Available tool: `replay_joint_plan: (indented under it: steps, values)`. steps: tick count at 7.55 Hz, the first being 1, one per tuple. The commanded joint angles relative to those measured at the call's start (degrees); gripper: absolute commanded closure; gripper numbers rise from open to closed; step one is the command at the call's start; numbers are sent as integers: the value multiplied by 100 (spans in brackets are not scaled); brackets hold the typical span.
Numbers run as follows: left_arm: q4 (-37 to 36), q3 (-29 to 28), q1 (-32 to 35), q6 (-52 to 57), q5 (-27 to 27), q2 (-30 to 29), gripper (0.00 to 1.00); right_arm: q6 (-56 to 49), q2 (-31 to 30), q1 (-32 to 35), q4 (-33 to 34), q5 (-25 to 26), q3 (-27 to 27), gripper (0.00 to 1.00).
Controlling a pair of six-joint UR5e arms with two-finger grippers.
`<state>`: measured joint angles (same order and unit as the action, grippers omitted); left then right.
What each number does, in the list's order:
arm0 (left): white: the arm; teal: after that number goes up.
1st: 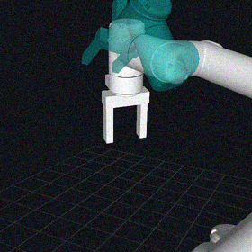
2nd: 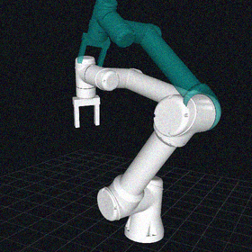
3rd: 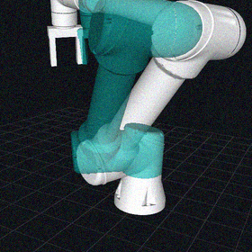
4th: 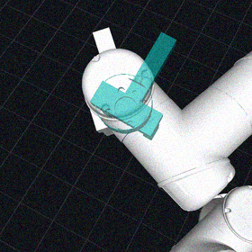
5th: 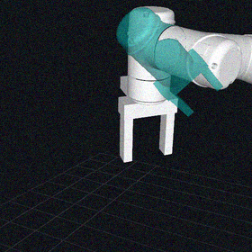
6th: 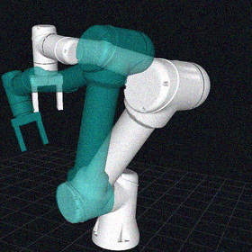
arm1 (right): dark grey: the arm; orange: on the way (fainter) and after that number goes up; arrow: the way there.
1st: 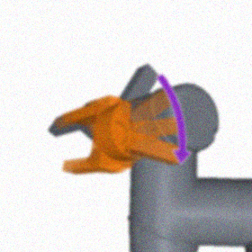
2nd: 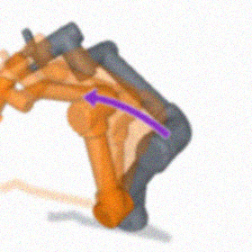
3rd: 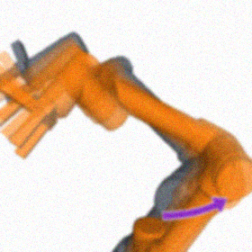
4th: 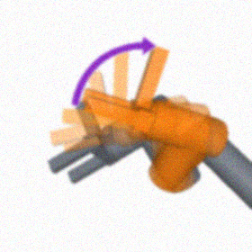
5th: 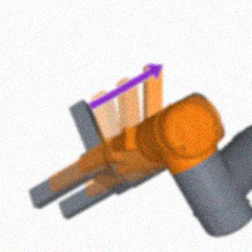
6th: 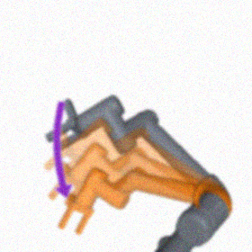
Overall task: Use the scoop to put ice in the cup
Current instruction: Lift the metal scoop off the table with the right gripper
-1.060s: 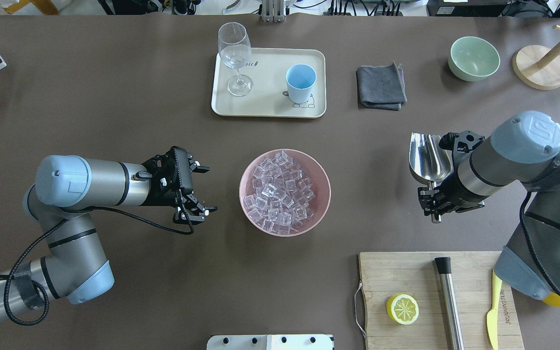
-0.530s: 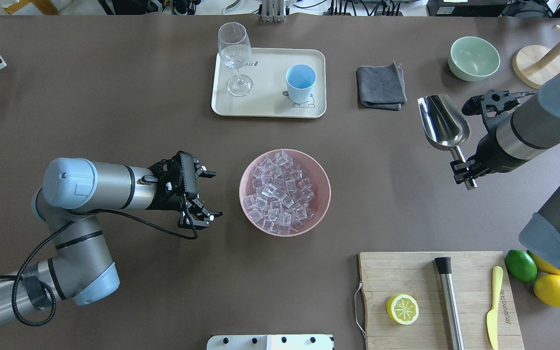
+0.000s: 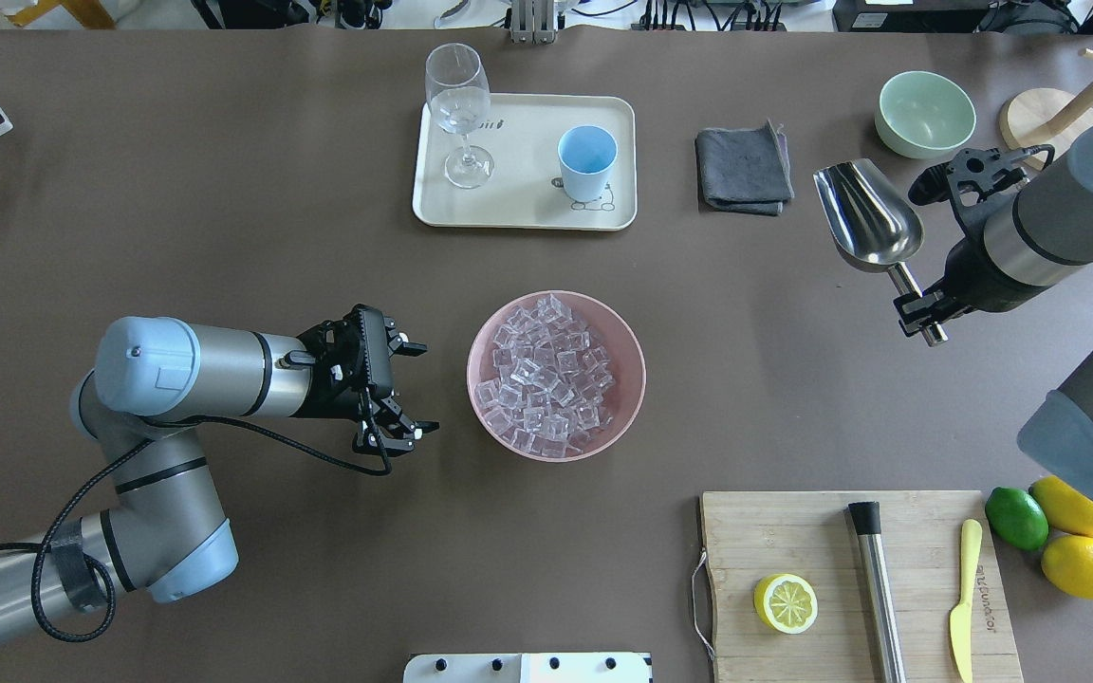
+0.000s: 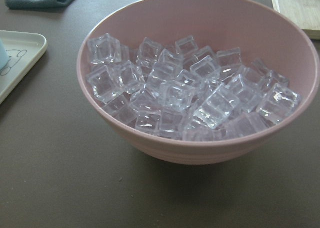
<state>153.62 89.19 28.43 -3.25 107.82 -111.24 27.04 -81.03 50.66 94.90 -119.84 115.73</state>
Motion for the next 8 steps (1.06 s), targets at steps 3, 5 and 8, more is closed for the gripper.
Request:
replay_joint_plan:
  steps: [3, 5, 8]
  values:
    - [151, -104, -39, 0, -33, -3, 2, -2910, 404, 101, 1187, -284, -7, 100]
    - [133, -60, -39, 9, 11, -12, 2, -3167, 667, 110, 1819, -163, 107, 100]
    - [-182, 177, -4, 9, 28, 5, 2, -3495, 1217, 102, 2782, 285, 556, 100]
